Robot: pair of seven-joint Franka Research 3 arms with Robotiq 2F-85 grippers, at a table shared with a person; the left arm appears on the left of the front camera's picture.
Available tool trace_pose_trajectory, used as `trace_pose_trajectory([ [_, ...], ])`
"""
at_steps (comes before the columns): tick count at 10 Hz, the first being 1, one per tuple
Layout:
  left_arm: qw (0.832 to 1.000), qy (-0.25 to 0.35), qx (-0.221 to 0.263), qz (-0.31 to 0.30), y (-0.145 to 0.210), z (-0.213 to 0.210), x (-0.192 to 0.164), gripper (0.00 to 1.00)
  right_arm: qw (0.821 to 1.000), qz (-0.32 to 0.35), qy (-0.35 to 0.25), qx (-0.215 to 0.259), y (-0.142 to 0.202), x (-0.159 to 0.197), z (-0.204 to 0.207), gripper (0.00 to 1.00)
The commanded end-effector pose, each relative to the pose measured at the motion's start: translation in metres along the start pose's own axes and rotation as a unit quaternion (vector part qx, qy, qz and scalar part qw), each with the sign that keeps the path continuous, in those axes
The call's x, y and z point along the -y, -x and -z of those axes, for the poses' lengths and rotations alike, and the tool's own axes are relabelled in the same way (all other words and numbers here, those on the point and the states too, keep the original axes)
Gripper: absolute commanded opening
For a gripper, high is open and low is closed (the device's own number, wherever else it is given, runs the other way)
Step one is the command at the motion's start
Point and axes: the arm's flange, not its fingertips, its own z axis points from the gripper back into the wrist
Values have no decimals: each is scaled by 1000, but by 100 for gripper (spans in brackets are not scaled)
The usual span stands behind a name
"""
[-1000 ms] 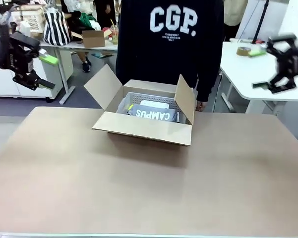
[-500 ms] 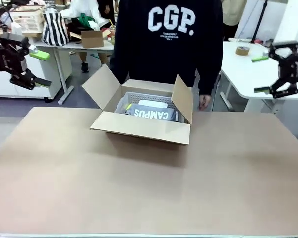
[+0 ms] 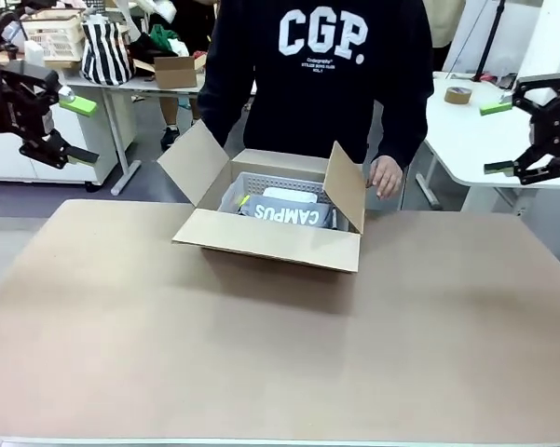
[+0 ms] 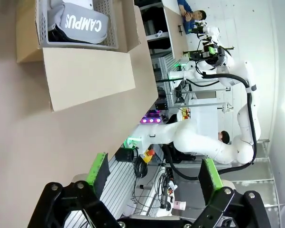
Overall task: Pack the gift set into the box.
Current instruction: Press and hold the closed box until the human finishes sealing it.
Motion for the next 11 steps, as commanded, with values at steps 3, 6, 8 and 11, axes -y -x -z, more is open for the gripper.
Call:
trace_pose_trajectory([
  [3,1000,-1,-2,-5,2,-2,3,100,1000,-8,-12,-2,-1,1,1,100],
  [6,1000,-1,-2,-5,2,-2,3,100,1000,-8,-12,-2,-1,1,1,100],
  [8,1000,-1,-2,-5,2,-2,3,100,1000,-8,-12,-2,-1,1,1,100],
  [11,1000,-1,-2,-5,2,-2,3,100,1000,-8,-12,-2,-1,1,1,100],
])
